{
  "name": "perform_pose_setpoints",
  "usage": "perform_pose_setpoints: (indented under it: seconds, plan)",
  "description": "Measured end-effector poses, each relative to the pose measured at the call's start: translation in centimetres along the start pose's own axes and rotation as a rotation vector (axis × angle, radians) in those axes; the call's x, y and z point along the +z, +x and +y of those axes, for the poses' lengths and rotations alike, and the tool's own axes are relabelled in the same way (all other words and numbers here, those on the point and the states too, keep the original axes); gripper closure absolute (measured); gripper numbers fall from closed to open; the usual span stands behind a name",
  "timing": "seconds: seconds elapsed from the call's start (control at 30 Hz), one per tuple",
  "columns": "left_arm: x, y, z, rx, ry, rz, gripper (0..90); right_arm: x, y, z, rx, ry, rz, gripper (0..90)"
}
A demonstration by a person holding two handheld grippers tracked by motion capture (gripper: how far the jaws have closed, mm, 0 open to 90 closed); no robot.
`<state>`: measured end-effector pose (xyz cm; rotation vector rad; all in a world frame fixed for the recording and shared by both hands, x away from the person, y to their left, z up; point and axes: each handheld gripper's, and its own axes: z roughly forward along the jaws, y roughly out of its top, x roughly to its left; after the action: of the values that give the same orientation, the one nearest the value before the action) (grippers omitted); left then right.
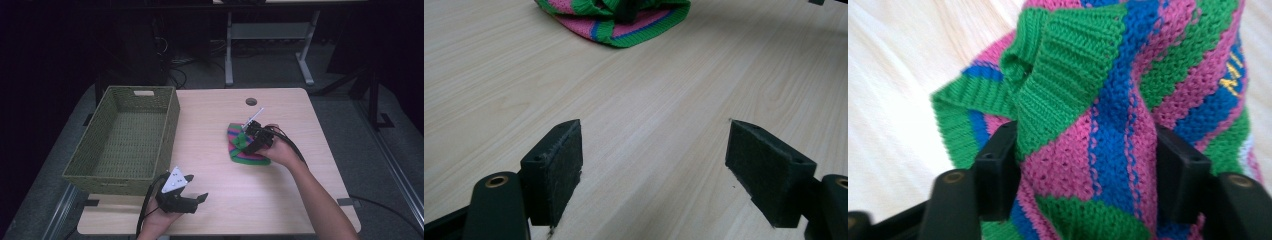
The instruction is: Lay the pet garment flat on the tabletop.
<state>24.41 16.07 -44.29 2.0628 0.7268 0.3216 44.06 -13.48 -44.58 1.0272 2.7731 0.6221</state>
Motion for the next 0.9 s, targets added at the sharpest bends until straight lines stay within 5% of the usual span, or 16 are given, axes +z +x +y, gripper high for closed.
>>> perform_pose_setpoints:
  seconds: [0.13,0.9]
  plan:
    - [0.01,-0.08,0.05,0.004,-0.001,0.001,22.6,0.25,0.93,0.07,-0.053,0.011,-0.074,38.7]
    - [0.11,-0.12,0.0,0.007,0.005,-0.001,22.6,0.04,0.66,0.15,-0.019,0.012,-0.119,61.4]
